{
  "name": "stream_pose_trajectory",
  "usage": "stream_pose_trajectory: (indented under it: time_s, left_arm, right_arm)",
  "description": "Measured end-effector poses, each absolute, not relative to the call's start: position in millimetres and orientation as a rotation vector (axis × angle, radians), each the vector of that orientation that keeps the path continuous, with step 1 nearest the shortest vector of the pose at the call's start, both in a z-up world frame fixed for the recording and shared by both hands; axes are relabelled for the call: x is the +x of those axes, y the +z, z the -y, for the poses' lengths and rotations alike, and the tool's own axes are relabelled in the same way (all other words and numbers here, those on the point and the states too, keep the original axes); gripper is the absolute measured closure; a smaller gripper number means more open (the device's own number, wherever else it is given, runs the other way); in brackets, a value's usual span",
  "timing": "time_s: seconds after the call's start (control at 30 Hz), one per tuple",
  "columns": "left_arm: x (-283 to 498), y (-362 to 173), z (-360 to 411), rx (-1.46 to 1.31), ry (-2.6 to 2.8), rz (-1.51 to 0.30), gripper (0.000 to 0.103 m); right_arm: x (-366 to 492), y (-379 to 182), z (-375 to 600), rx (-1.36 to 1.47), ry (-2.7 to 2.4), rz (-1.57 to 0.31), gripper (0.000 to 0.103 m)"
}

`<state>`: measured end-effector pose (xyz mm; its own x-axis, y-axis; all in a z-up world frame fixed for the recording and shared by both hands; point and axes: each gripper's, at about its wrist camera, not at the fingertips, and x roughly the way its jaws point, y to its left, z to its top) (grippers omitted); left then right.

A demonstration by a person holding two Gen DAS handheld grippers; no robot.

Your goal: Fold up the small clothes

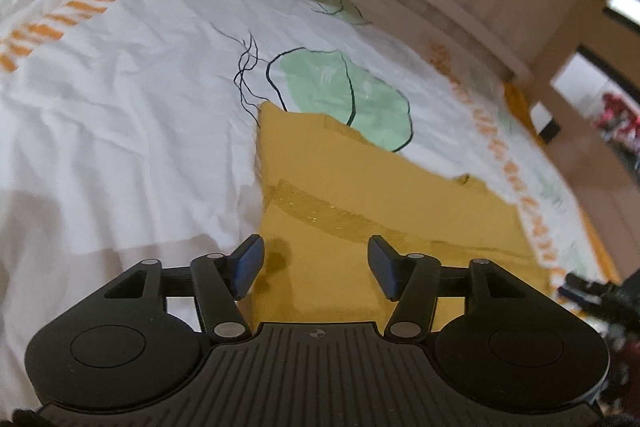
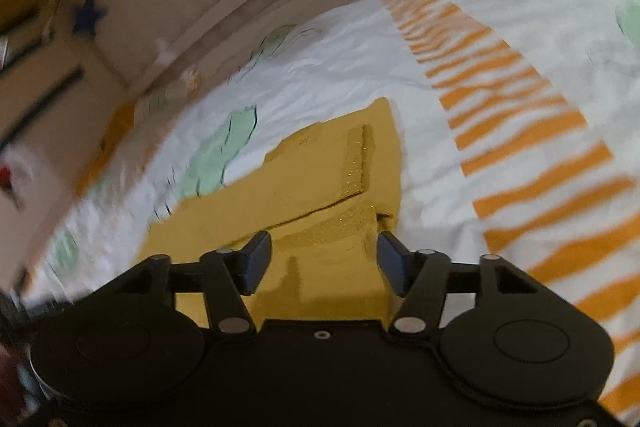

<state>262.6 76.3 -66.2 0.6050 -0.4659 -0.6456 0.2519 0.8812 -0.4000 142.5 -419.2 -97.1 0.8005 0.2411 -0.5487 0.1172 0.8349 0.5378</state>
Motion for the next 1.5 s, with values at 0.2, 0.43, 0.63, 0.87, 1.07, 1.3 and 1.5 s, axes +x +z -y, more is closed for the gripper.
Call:
stream_pose_trajectory:
  time_s: [0.2, 0.43, 0.63, 0.87, 1.07, 1.3, 1.5]
  left_arm:
    - [267, -78, -66, -0.196, -0.471, -0.802, 0.043]
    - [275, -86, -66, -0.232, -0.461, -0.819, 0.043]
    - [276, -84, -61, -0.208, -0.464, -0.817, 0.043]
    - [274, -81, -54, -0.143, -0.463, -0.796, 0.043]
    - [281, -81, -57, -0.109, -0.415, -0.763, 0.042]
    - [288, -93, -55, -0.121, -0.425, -0.816, 0.042]
    - [286, -91, -53, -0.120, -0.437, -0.804, 0.044]
  right_arm:
    - [155, -104, 406, 0.444, 0.089, -0.677, 0.035]
    - [157, -110, 409, 0.436, 0.073, -0.674, 0.035]
    - [162, -108, 400, 0.398, 0.108, -0.649, 0.035]
    - [165, -108, 393, 0.378, 0.146, -0.656, 0.034]
    - [166, -113, 395, 0.407, 0.147, -0.679, 0.033]
    - [168, -117, 390, 0.394, 0.153, -0.691, 0.027]
    - [168, -118, 388, 0.398, 0.158, -0.687, 0.021]
